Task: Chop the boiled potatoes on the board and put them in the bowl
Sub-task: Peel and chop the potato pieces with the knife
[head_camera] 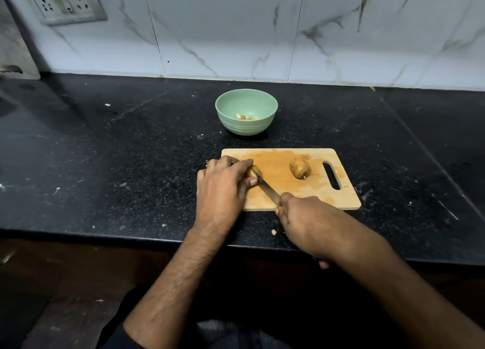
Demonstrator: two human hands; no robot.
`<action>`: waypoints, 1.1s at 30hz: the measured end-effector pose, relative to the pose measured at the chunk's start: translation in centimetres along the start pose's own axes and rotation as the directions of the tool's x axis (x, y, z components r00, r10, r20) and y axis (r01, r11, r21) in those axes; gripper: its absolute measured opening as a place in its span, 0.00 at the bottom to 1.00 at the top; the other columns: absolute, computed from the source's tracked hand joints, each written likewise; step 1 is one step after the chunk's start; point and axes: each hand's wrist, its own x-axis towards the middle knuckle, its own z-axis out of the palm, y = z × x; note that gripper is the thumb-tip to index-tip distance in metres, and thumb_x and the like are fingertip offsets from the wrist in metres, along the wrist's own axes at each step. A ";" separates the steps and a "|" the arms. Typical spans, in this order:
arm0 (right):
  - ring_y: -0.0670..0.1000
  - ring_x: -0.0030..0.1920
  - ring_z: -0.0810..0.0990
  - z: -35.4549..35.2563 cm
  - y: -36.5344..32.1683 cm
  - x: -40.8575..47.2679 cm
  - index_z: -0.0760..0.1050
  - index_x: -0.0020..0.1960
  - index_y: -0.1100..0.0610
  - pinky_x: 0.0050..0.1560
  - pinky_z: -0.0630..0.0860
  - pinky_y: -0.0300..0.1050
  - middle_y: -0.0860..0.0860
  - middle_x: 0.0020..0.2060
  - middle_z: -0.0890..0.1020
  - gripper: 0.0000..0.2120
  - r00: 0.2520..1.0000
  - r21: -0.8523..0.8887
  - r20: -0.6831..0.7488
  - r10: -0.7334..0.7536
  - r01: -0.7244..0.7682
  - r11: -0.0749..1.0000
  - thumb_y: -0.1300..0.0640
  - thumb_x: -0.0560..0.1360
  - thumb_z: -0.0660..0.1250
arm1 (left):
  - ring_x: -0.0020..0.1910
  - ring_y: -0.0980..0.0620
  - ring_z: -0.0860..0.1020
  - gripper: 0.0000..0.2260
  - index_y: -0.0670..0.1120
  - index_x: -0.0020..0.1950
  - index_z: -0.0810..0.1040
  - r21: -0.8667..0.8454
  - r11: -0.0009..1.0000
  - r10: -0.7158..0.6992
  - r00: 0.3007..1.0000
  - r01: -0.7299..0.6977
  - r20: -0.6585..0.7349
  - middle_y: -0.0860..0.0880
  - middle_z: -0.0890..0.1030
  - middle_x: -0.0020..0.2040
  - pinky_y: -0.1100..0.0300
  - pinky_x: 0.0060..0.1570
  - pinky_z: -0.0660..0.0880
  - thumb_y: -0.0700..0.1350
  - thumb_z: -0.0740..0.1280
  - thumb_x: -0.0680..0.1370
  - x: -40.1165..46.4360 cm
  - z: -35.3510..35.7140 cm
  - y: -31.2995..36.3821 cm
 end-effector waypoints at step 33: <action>0.53 0.52 0.75 0.9 0.3 5.1 0.73 0.53 0.50 0.44 0.67 0.46 0.45 0.42 0.72 0.11 0.855 0.094 -0.510 -0.093 0.163 0.982 0.42 0.81 0.62 | 0.59 0.51 0.69 0.17 0.53 0.59 0.79 -0.190 0.967 -0.166 0.986 0.168 0.025 0.52 0.70 0.53 0.52 0.61 0.64 0.58 0.70 0.73 0.2 0.3 -1.0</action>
